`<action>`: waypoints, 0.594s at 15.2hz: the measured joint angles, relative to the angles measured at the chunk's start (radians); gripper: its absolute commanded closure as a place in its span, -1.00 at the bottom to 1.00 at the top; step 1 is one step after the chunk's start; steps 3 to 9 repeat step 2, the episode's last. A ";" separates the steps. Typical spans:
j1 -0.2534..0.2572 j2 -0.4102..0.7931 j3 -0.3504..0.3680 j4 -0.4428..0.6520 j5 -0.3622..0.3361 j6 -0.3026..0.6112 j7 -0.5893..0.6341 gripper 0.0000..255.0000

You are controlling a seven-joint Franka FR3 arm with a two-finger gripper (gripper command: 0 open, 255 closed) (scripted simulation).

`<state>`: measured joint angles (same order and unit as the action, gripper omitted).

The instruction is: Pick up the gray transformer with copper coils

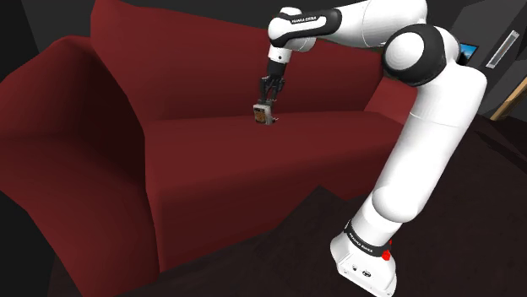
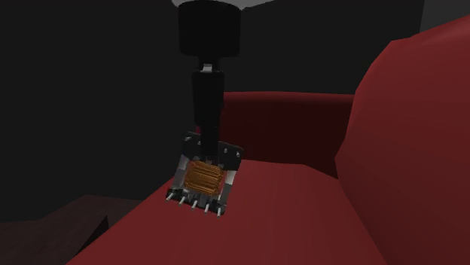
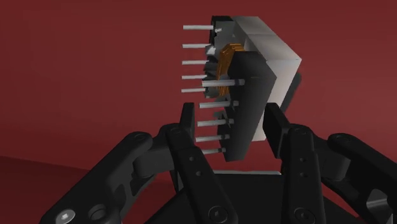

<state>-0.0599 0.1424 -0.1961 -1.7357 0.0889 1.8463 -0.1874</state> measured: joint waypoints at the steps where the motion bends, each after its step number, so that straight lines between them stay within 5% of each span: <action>1: 0.000 0.000 0.000 0.013 0.000 -0.013 0.001 1.00; 9: 0.001 -0.003 0.000 0.017 -0.001 -0.020 0.003 1.00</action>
